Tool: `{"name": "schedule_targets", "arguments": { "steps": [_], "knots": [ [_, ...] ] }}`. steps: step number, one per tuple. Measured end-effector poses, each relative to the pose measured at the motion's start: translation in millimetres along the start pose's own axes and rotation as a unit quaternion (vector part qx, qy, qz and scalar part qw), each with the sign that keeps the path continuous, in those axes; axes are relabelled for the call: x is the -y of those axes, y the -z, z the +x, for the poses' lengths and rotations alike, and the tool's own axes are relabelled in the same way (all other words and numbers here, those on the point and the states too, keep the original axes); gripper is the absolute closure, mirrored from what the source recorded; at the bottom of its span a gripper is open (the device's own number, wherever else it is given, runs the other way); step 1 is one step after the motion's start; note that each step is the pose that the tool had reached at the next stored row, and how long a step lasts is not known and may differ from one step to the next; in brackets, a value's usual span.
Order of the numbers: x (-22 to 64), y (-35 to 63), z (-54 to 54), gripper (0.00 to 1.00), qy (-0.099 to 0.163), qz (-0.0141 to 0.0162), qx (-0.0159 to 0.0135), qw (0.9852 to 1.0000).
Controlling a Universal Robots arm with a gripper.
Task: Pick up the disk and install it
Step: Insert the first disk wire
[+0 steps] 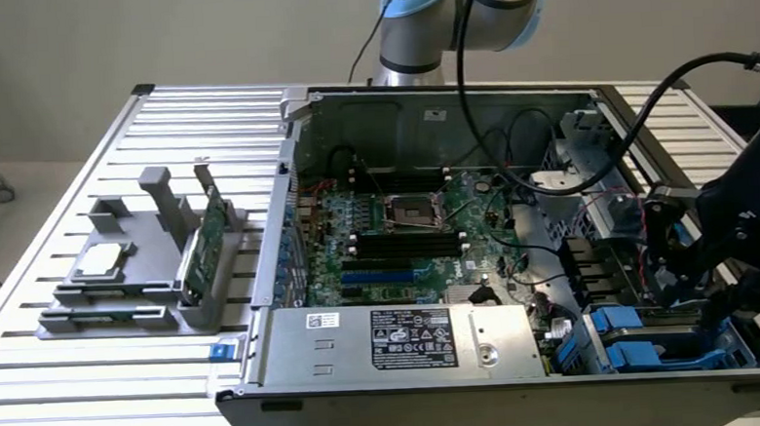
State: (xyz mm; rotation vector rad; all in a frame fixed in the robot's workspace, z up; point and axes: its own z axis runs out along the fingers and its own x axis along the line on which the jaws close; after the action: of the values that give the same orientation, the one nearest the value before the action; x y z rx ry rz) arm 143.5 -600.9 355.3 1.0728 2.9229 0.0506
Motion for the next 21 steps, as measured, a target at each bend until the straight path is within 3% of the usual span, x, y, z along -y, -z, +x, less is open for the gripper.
{"name": "schedule_targets", "arguments": {
  "steps": [4, 8, 13, 21],
  "knots": [
    [0.2, 0.8, -0.8, 0.64, -0.008, 0.0048, -0.0043, 0.9999],
    [0.0, 1.9, -1.3, 0.64, -0.015, 0.0101, -0.0059, 0.9998],
    [-1.0, 4.0, -2.4, 0.64, -0.023, 0.0173, -0.0039, 0.9996],
    [-8.0, 3.6, -3.7, 0.64, -0.039, 0.0179, -0.0032, 0.9991]
  ]
}}
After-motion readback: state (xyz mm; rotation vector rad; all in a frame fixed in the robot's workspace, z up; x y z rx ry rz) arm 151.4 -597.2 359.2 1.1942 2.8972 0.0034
